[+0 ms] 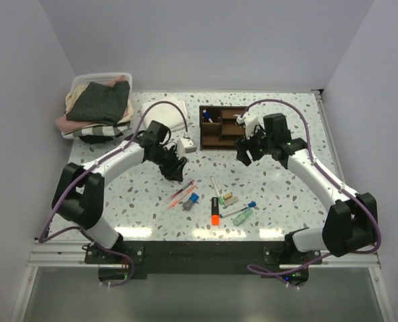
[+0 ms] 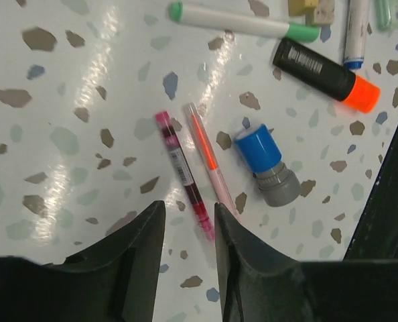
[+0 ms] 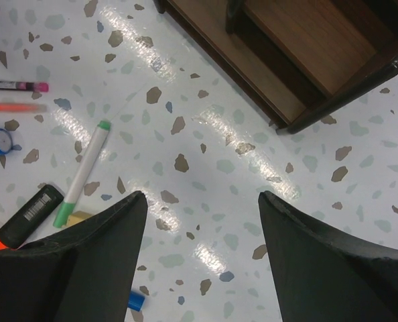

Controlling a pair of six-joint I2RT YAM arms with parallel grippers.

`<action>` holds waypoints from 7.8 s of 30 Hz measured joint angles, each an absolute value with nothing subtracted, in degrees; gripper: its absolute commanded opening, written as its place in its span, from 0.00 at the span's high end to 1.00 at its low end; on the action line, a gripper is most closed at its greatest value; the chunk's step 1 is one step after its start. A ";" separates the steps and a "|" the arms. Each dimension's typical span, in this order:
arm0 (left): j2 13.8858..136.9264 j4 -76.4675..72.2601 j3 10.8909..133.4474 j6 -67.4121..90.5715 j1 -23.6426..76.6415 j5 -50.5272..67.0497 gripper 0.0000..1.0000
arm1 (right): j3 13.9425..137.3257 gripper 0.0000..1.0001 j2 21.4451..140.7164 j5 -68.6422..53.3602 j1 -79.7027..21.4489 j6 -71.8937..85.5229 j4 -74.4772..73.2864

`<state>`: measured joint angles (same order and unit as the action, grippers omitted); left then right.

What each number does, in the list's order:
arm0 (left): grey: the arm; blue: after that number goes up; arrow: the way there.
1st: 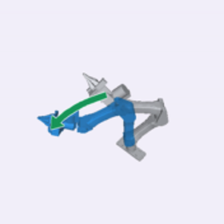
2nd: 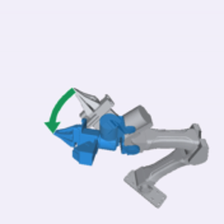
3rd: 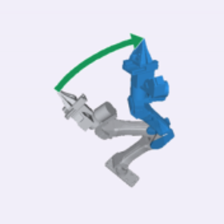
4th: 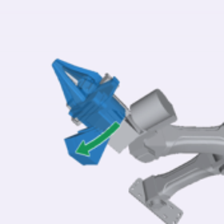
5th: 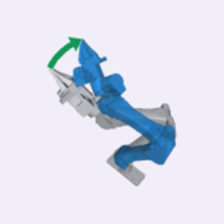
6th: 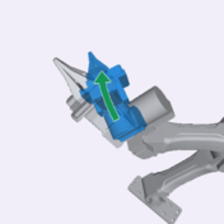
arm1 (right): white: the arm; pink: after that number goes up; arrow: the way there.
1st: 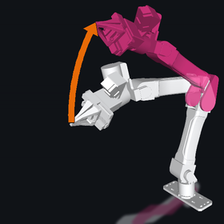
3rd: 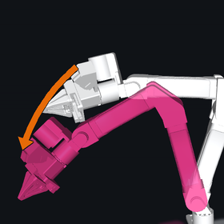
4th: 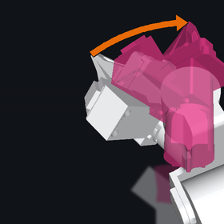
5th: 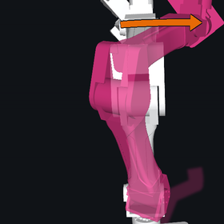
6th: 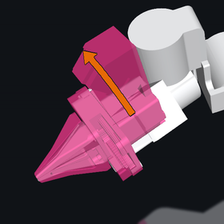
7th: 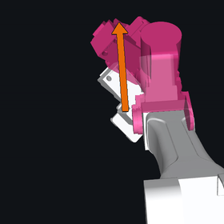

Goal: Sort the stationery into containers
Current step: Pick up the pen from the center of the board, then place the pen in the storage box, then pick up the pen from the center of the board.

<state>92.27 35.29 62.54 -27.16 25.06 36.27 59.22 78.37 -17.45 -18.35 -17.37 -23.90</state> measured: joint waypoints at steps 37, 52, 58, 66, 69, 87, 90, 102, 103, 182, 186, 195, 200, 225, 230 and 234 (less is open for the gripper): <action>71.00 16.45 64.49 3.60 10.87 1.15 0.30 | 83.48 0.39 107.13 -30.57 -45.78 -50.78 -37.78; 61.82 14.90 62.94 10.98 -2.39 -3.05 0.31 | 90.94 0.54 118.24 -29.69 -54.70 -54.22 -35.35; 61.32 14.63 62.65 10.98 -2.42 -2.66 0.31 | 92.40 0.55 120.81 -29.08 -55.29 -54.74 -34.83; 60.36 14.28 60.86 10.98 -2.48 -2.20 0.31 | 92.55 0.55 121.75 -27.97 -56.93 -56.23 -35.70; 60.23 14.17 60.20 11.05 -2.50 -1.83 0.31 | 92.55 0.57 122.37 -27.44 -57.28 -56.49 -35.59; 60.23 12.21 58.59 12.93 -2.79 3.66 0.25 | 89.52 1.00 122.08 -24.77 -57.69 -60.29 -32.21; 60.55 11.07 58.59 12.69 -2.90 4.60 0.25 | 90.06 1.00 121.64 -23.70 -57.36 -60.47 -34.33; 66.74 1.65 58.59 11.81 -3.73 16.12 0.31 | 104.12 1.00 112.71 -28.21 -38.85 -31.38 -27.14; 67.48 0.54 58.59 11.84 -3.75 17.89 0.32 | 104.12 1.00 111.48 -28.56 -36.47 -27.99 -24.62; 68.79 5.13 55.00 -3.66 0.34 25.06 0.20 | 82.46 0.55 111.66 -26.48 -53.17 -72.88 -40.05; 67.79 5.69 54.63 -3.66 0.34 25.08 0.20 | 84.42 0.57 114.26 -26.46 -55.59 -72.90 -39.79; 67.11 5.69 54.39 -3.55 0.34 25.10 0.20 | 86.46 0.59 117.49 -25.52 -56.27 -72.95 -40.12; 67.09 5.54 53.56 -3.05 0.34 25.12 0.20 | 86.54 0.61 118.93 -24.88 -56.36 -72.93 -40.36; 69.84 6.63 55.35 -2.68 -1.10 25.98 0.20 | 90.19 1.00 120.03 -21.80 -55.77 -68.42 -44.91; 72.31 6.85 59.88 -2.70 -1.48 26.89 0.20 | 100.86 1.00 119.72 -24.93 -50.33 -61.63 -48.23; 74.61 5.78 63.16 -2.63 -2.24 27.64 0.21 | 105.78 1.00 115.87 -29.82 -43.66 -50.68 -41.95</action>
